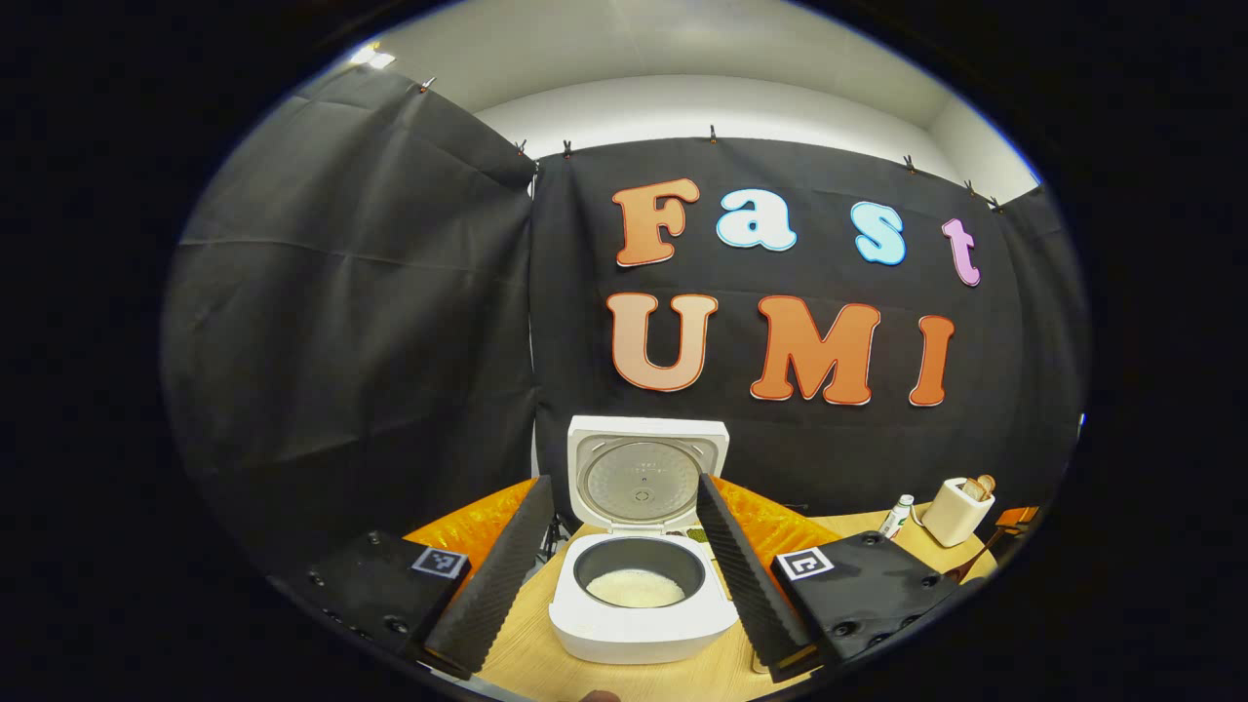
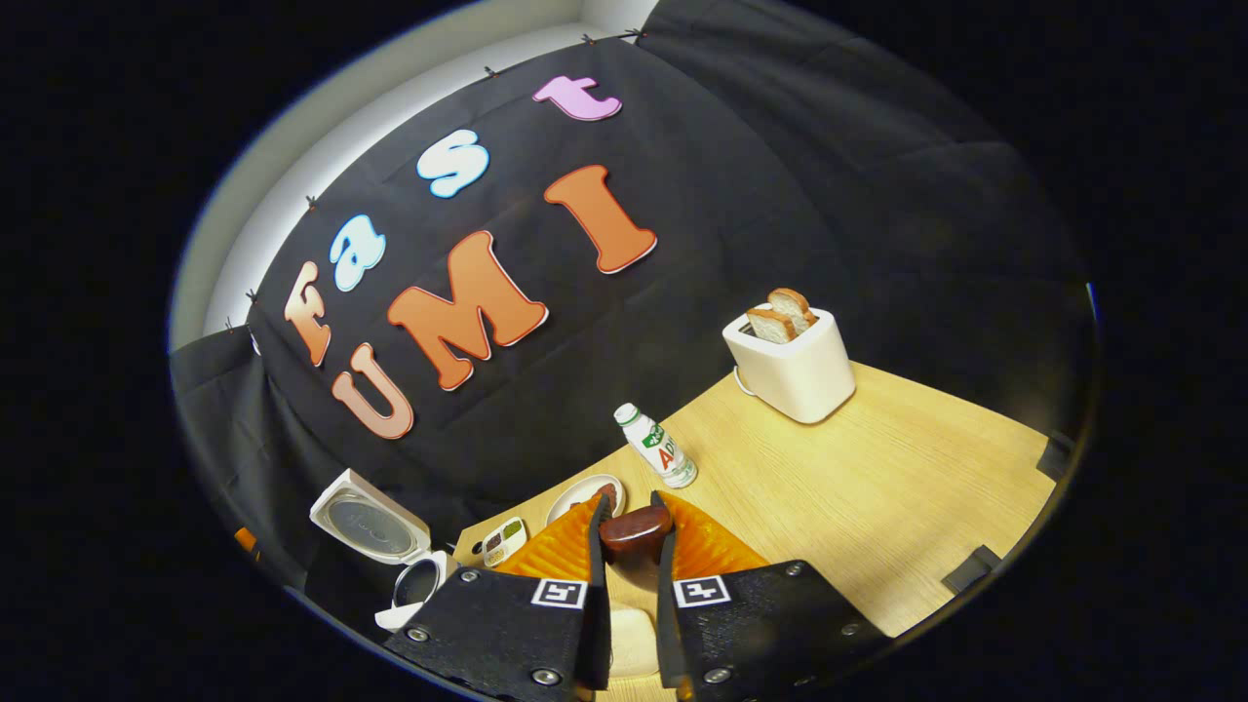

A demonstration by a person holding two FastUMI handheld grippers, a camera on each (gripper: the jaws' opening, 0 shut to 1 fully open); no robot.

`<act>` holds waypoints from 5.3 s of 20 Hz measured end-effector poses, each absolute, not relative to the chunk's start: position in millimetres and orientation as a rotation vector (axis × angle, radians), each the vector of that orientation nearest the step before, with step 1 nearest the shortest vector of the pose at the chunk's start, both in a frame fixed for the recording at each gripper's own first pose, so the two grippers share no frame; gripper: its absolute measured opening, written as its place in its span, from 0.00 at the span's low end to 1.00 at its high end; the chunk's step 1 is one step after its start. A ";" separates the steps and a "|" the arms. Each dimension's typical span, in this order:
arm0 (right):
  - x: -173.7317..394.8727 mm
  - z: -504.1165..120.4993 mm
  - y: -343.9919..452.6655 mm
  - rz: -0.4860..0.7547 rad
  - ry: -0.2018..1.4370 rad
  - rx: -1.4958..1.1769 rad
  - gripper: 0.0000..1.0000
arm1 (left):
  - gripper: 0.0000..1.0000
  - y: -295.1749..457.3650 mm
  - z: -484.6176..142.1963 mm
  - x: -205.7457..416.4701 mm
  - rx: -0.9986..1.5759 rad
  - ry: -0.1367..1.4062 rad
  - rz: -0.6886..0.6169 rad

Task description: Close the left gripper, press the button to open the rice cooker; take a wooden spoon from the chopstick holder with the right hand, scoop a spoonful of rice and pour it into the rice cooker, then put the wooden spoon back into the chopstick holder.

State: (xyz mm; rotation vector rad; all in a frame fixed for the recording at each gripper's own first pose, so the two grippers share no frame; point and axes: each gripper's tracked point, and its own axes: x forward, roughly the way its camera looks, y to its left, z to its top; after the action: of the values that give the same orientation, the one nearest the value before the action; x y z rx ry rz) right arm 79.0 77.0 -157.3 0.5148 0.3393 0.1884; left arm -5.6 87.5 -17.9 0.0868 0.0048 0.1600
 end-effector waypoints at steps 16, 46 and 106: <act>43.5 -192.7 247.3 0.428 0.368 0.380 0.18 | 0.99 100.2 -20.8 4.2 0.093 0.005 0.181; 50.8 -295.2 265.7 0.198 0.516 1.140 0.18 | 1.00 119.3 -34.9 21.4 0.155 0.025 0.141; 81.3 -134.7 518.4 0.418 0.508 1.027 0.18 | 1.00 297.6 -30.7 39.6 0.068 0.068 0.203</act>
State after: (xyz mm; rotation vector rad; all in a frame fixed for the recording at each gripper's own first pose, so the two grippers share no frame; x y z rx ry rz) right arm 81.3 518.4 -134.7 1.0274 0.5075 0.4177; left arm 39.6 297.6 -30.7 0.0685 0.0676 0.2025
